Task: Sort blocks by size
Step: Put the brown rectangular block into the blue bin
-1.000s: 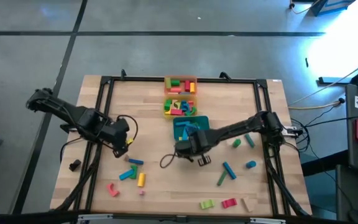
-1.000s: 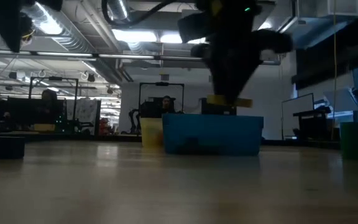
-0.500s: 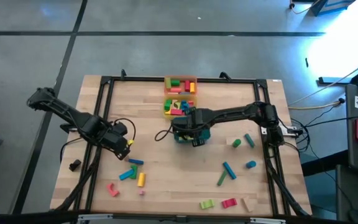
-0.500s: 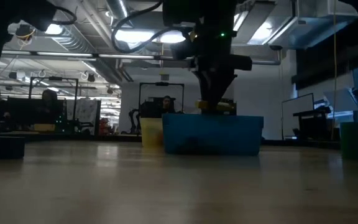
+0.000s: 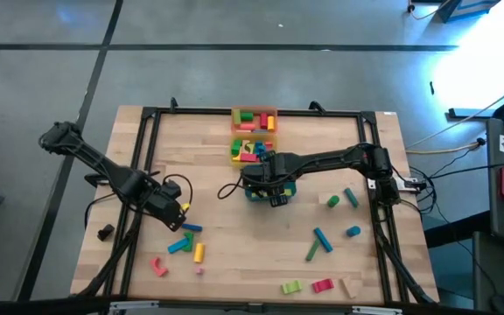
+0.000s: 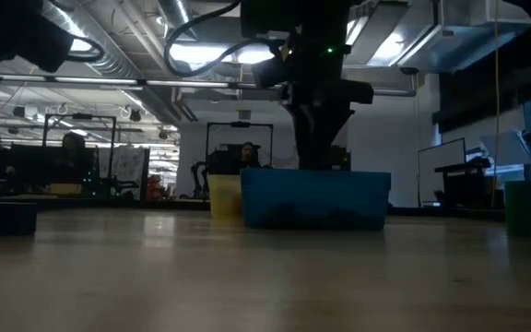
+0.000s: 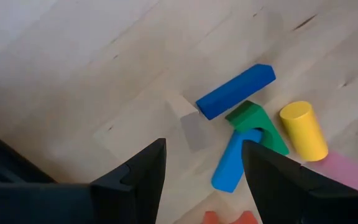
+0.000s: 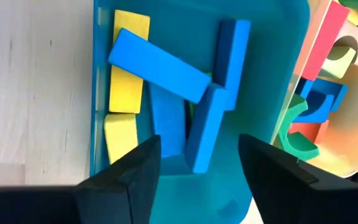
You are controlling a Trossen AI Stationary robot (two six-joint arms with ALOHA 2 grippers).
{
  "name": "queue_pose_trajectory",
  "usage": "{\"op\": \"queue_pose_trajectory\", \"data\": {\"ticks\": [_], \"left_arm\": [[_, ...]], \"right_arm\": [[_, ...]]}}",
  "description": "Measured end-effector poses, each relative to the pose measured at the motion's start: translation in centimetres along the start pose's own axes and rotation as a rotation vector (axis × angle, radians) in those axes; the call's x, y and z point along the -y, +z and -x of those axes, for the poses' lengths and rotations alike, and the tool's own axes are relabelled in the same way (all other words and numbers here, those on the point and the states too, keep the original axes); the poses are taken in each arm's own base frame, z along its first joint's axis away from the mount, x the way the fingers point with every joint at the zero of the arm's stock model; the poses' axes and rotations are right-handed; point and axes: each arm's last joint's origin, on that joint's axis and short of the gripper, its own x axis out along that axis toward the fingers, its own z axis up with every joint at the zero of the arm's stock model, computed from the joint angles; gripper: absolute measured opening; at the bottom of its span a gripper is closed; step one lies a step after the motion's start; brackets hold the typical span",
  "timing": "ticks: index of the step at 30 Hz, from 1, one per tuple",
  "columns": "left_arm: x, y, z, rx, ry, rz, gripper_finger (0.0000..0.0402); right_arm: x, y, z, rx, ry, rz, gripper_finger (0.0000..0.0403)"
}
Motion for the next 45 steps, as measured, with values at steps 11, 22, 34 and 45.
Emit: {"op": "queue_pose_trajectory", "data": {"ticks": [11,22,34,45], "left_arm": [[-0.4,-0.6,-2.3,0.0,-0.039,-0.002,0.0194],[-1.6,-0.9,-4.9,0.001,-0.048,-0.007,0.0194],[-1.9,-1.0,-6.7,-0.011,0.042,-0.039,0.0131],[-1.7,-0.7,-6.1,0.005,-0.027,-0.107,0.0041]], "right_arm": [[0.0,0.0,0.0,0.0,0.001,0.001,0.0218],[0.0,-0.1,0.0,-0.006,0.002,0.002,0.0218],[-0.3,-2.3,1.1,-0.217,0.042,-0.037,0.0218],[0.9,-5.8,8.6,-0.044,0.056,-0.223,0.0218]]}}
